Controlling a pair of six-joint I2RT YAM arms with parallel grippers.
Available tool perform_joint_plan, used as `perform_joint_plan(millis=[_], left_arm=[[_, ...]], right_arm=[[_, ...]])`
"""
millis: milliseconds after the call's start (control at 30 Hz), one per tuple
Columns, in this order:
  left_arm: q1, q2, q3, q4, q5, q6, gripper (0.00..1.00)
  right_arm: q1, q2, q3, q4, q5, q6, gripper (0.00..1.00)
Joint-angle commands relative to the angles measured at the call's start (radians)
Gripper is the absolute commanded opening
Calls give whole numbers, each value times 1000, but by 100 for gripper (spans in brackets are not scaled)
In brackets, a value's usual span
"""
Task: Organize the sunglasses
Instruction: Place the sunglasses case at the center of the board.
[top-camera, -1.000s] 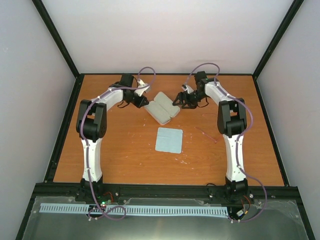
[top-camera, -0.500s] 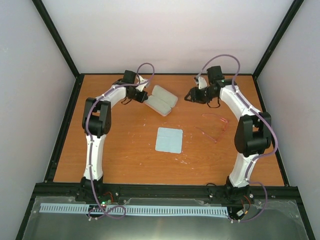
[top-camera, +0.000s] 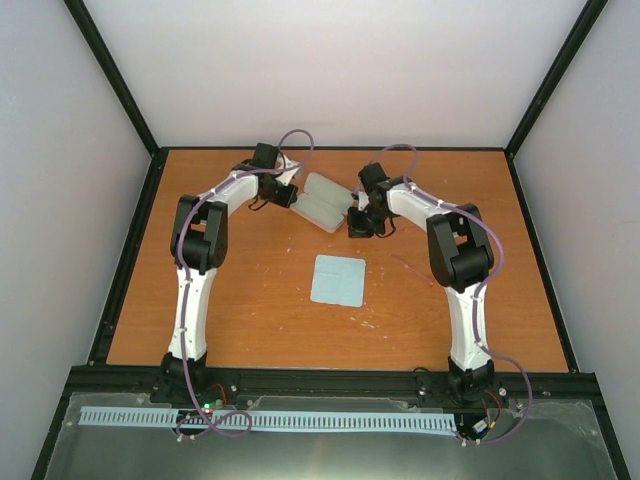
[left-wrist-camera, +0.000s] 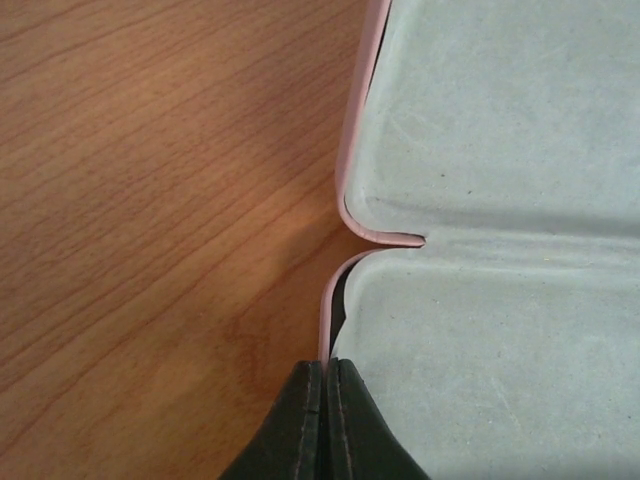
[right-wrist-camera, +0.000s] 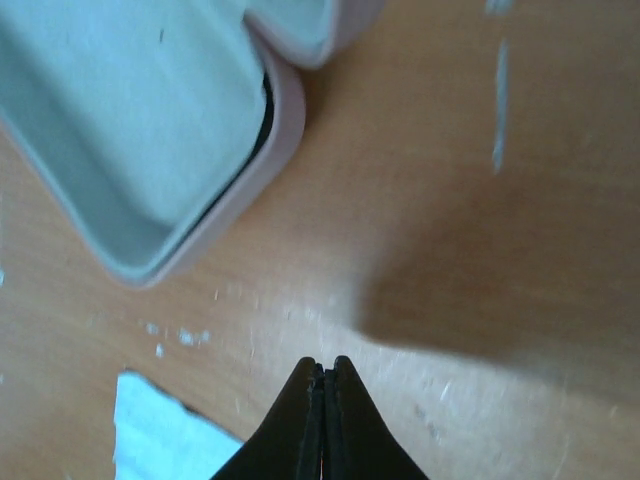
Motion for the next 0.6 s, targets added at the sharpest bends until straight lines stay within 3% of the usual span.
perform_joint_plan(millis=[0,33,133,233,567], left_arm=[[-23,-7,-31,-27,-31,-16,1],[-27,-10,-38,-31,-32,-13,4],[-40,-24,-66,-45,-51,14,28],[-45,-45,-99,-60,-66,21,37],[-85,-160,-259,-63,-120,10,33]], right_arm=[[2,61,88,3,90,62,3],[1,73,103,1,100,67,3],[1,102,148,-4,115,78,3],[3,138,213,-25,111,79,3],[5,198,279,-38,87,43,4]])
